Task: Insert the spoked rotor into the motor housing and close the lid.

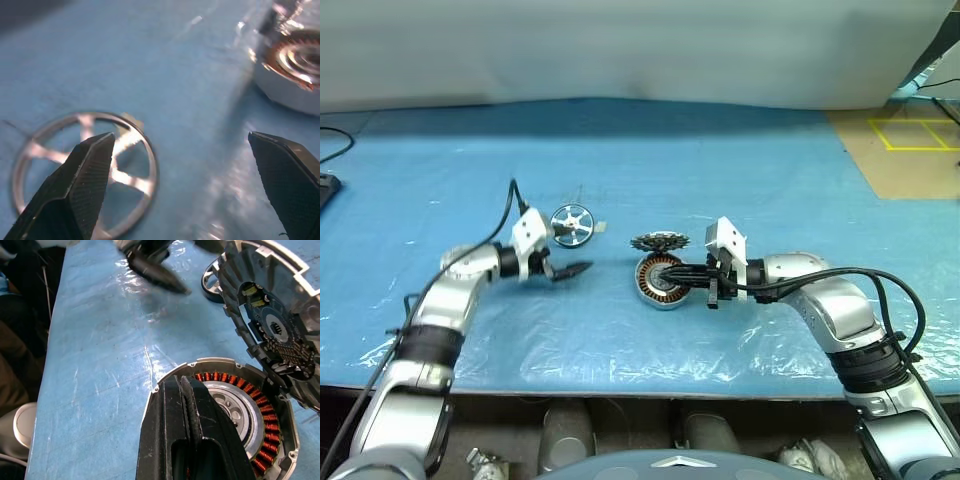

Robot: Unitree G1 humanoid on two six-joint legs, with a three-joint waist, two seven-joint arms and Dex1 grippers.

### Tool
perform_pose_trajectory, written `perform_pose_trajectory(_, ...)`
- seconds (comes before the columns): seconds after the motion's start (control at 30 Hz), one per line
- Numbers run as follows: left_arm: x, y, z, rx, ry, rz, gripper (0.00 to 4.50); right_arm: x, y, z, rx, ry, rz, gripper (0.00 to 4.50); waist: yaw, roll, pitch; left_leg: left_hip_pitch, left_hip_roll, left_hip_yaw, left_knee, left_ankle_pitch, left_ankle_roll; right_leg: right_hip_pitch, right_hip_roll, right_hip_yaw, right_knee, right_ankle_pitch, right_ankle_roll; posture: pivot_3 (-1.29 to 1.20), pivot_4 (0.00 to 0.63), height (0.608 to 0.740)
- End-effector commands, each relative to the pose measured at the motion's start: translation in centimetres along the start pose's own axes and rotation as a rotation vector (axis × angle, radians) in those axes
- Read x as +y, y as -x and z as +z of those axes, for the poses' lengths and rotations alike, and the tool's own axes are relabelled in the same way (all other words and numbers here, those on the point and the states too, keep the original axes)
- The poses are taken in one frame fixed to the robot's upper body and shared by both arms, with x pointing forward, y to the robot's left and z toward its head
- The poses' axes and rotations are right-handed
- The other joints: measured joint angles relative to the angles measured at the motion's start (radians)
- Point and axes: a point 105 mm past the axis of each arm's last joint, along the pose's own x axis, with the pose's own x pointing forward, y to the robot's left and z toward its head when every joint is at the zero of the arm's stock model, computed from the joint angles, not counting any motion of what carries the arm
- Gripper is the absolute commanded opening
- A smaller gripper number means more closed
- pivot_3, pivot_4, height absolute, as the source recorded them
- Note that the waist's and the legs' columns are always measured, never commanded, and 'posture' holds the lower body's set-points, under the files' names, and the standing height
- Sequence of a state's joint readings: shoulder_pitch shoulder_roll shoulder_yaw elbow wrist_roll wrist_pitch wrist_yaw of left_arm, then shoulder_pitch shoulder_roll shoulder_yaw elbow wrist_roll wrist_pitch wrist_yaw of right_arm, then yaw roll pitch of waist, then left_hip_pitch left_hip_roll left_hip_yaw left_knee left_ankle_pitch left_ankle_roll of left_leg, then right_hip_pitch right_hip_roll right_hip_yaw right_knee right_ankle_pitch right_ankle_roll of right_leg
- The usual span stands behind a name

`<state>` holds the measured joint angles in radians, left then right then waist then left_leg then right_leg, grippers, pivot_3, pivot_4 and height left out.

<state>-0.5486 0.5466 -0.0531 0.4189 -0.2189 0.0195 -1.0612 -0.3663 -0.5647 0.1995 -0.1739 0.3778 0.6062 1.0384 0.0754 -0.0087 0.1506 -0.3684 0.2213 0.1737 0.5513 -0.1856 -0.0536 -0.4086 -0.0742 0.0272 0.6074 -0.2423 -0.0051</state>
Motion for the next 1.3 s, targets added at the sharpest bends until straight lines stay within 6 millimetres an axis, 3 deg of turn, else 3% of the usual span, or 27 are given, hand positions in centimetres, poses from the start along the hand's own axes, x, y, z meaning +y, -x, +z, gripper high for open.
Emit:
perform_pose_trajectory(0.03, 0.8, -0.3, 1.0, 0.034, -0.089, -0.071, 3.63, 0.1, -0.2, 1.1, -0.038, 0.051, -0.011, 0.0, -0.005, 0.0, 0.0, 0.0, 0.0, 0.0, 0.0, 0.0, 0.0, 0.0, 0.0, 0.0, 0.0, 0.001, 0.002, 0.0, 0.15, 0.74)
perform_pose_trajectory(0.27, 2.9, -0.2, 2.7, 0.187, -0.273, -0.222, 3.63, -0.4, -0.6, 1.0, -0.05, 0.055, -0.044, 0.0, -0.001, -0.003, 0.003, -0.001, 0.0, -0.001, -0.001, 0.0, 0.0, -0.001, 0.001, -0.002, 0.001, 0.002, 0.003, 0.0, 0.15, 0.74)
perform_pose_trajectory(0.47, 4.8, -0.3, 6.6, 0.306, -0.442, -0.333, 3.63, -1.1, -0.5, 1.2, -0.049, 0.07, -0.046, 0.0, 0.021, -0.006, 0.005, -0.003, 0.0, -0.001, 0.0, 0.0, 0.0, -0.001, 0.0, -0.003, 0.001, 0.002, 0.003, 0.0, 0.15, 0.74)
perform_pose_trajectory(0.73, 4.4, -1.6, 9.0, 0.574, -0.734, -0.54, 3.63, -1.2, 0.5, 1.6, -0.013, 0.085, -0.016, 0.0, 0.028, -0.006, 0.005, -0.005, 0.0, -0.003, 0.001, 0.0, 0.0, -0.001, 0.0, -0.005, 0.001, 0.002, 0.003, 0.0, 0.15, 0.74)
perform_pose_trajectory(0.9, 4.8, -1.7, 8.3, 0.693, -0.871, -0.574, 3.63, -1.3, 1.3, 1.6, 0.009, 0.092, -0.025, 0.0, 0.023, -0.006, 0.005, -0.007, 0.001, -0.005, 0.003, 0.0, 0.0, -0.001, 0.0, -0.007, 0.002, 0.002, 0.003, 0.0, 0.15, 0.74)
perform_pose_trajectory(1.0, 5.7, -1.9, 7.8, 0.749, -0.928, -0.509, 3.63, -1.3, 1.5, 1.7, 0.012, 0.091, -0.031, 0.0, 0.023, -0.006, 0.005, -0.007, 0.001, -0.007, 0.005, 0.0, -0.001, -0.001, 0.0, -0.008, 0.004, 0.002, 0.003, 0.0, 0.15, 0.74)
perform_pose_trajectory(1.3, 5.9, -3.1, 6.3, 0.791, -0.996, -0.48, 3.63, -1.1, 1.5, 1.8, 0.01, 0.09, -0.04, 0.0, 0.032, -0.007, 0.006, -0.011, 0.001, -0.014, 0.014, 0.0, -0.001, 0.0, -0.001, -0.011, 0.011, 0.002, 0.003, 0.0, 0.15, 0.74)
